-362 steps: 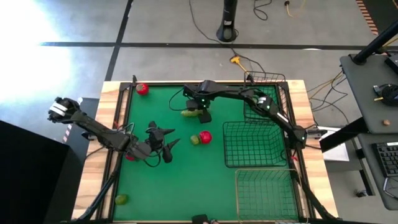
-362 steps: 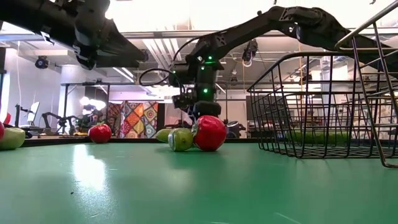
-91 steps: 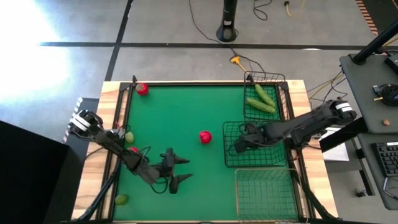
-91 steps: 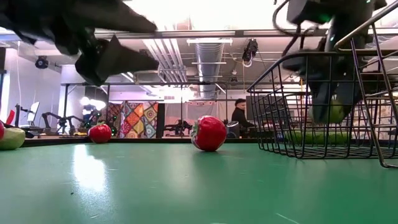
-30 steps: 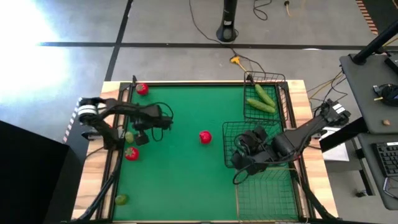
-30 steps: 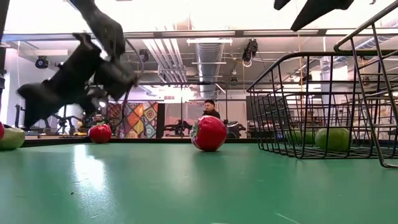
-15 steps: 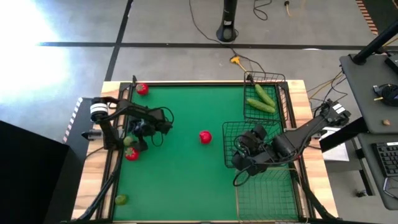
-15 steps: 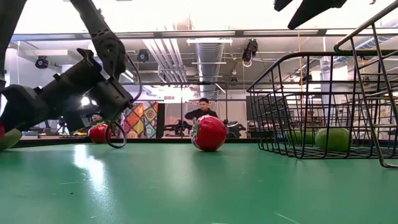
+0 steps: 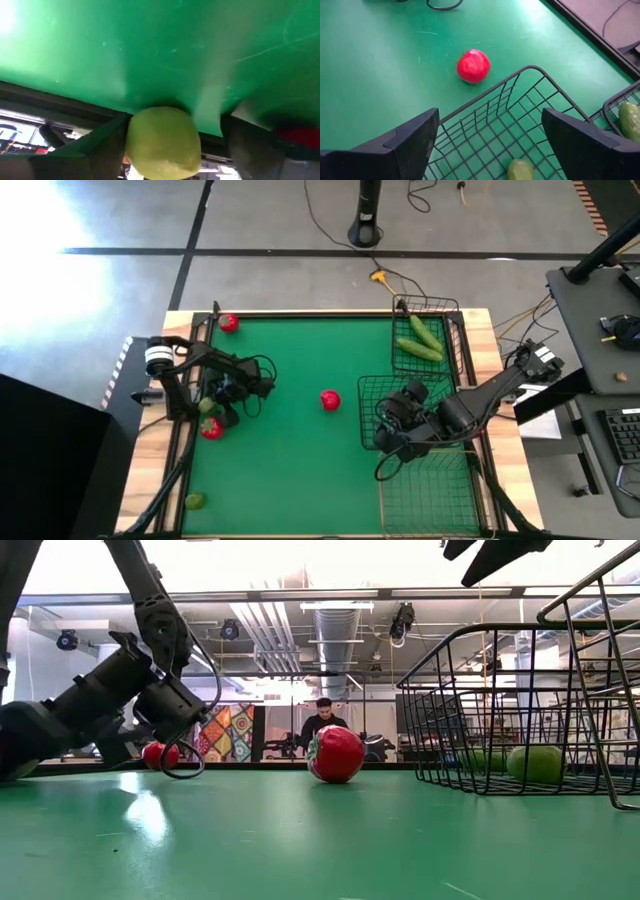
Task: Sort produce into baskets
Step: Put the top lime into the bottom black wire basket
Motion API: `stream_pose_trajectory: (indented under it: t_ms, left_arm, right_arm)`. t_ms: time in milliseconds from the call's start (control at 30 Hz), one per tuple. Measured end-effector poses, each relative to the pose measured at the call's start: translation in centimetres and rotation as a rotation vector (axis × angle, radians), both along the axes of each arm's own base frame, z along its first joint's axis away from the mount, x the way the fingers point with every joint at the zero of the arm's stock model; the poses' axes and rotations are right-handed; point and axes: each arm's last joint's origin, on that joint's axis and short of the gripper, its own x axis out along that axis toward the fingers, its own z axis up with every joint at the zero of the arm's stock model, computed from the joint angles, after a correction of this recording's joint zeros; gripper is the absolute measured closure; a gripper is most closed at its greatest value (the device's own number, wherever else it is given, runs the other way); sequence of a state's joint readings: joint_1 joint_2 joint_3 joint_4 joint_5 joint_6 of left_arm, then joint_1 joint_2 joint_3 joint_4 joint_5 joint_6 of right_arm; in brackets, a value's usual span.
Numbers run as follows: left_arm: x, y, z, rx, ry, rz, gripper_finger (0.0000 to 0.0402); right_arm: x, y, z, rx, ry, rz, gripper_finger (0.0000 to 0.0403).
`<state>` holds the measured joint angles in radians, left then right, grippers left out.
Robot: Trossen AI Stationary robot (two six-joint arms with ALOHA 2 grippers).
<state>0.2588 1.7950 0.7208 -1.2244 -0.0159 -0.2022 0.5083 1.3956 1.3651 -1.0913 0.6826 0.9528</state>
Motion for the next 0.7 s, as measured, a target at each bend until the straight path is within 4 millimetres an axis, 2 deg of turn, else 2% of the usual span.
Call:
stream_pose_trajectory:
  t_ms: [133,267,400,533,633,700]
  left_arm:
    - [0.0,0.0,-0.1,0.011,-0.001,0.025,0.0154]
    - [-0.1,0.0,0.0,0.020,0.015,0.030,0.0213]
    - [0.5,0.1,0.8,0.067,0.008,0.049,0.0262]
    - [2.8,0.0,3.6,0.124,-0.094,0.040,0.0264]
    - [5.6,-0.2,6.9,0.157,-0.274,0.019,0.0258]
    - [7.9,-0.4,9.5,0.196,-0.458,-0.008,0.0250]
  right_arm:
    - [0.0,0.0,0.0,-0.006,0.007,0.011,0.0058]
    - [-0.1,0.0,0.0,-0.007,0.017,0.021,0.0058]
    - [-0.3,-0.1,0.2,0.010,0.018,0.032,0.0058]
    - [-0.7,-0.3,0.7,0.017,0.011,0.046,0.0058]
    - [-1.0,-0.5,1.2,0.015,0.005,0.061,0.0058]
    - [-1.2,-0.6,1.4,0.008,0.005,0.072,0.0058]
